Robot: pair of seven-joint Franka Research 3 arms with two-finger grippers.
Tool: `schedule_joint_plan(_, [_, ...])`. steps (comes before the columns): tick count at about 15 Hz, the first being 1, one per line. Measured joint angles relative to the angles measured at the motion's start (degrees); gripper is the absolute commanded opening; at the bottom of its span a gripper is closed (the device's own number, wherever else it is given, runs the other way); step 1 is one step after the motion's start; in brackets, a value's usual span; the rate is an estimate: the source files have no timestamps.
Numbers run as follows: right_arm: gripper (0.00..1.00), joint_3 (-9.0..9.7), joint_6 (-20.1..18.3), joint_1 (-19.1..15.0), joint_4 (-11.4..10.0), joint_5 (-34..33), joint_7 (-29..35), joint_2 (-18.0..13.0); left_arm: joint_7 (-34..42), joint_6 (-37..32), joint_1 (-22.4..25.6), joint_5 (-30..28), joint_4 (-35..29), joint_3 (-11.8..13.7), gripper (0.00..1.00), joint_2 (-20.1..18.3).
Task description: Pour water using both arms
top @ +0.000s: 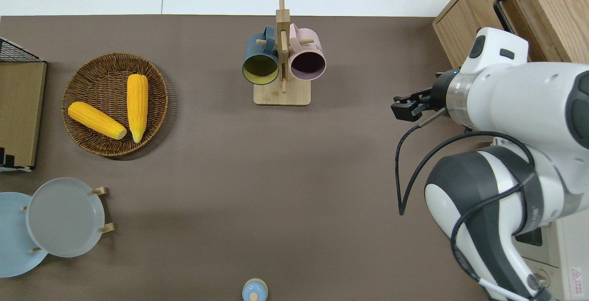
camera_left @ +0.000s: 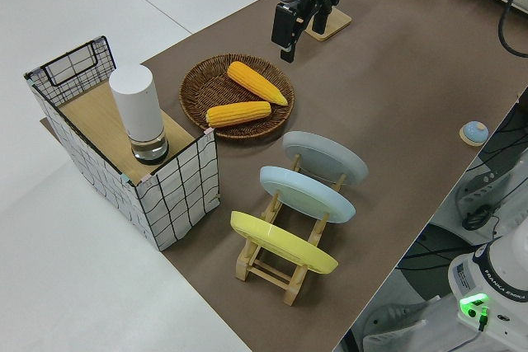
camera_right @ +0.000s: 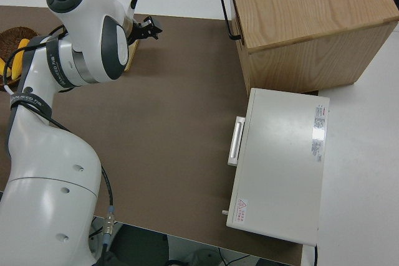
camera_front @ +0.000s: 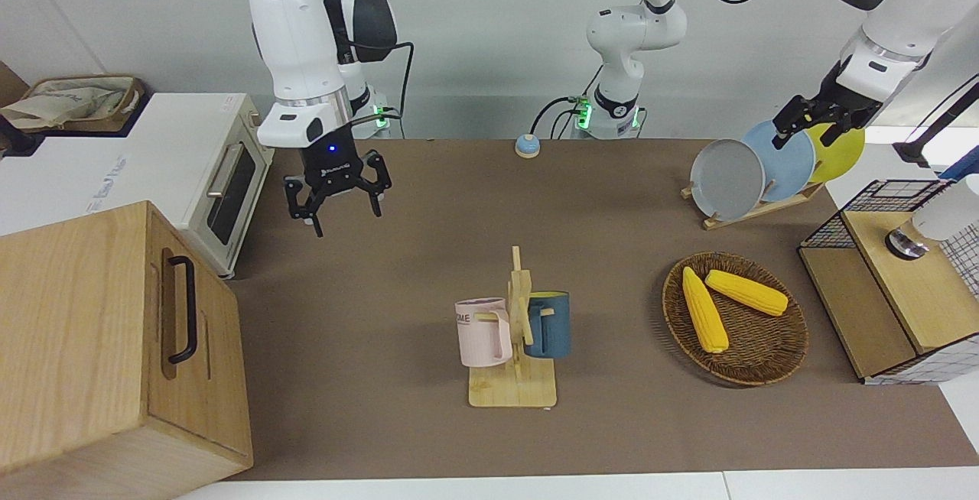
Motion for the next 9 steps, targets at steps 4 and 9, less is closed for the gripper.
schedule_joint_plan(4, [0.99,0.8,8.24,0.88,-3.12,-0.49,-0.21,0.47,5.84,0.09,0.03,1.62,0.29,2.76,1.0,-0.01])
schedule_joint_plan(9, [0.99,1.0,15.27,1.84,-5.26,-0.51,-0.15,0.73,12.06,1.32,0.75,1.99,0.33,6.46,1.0,0.02])
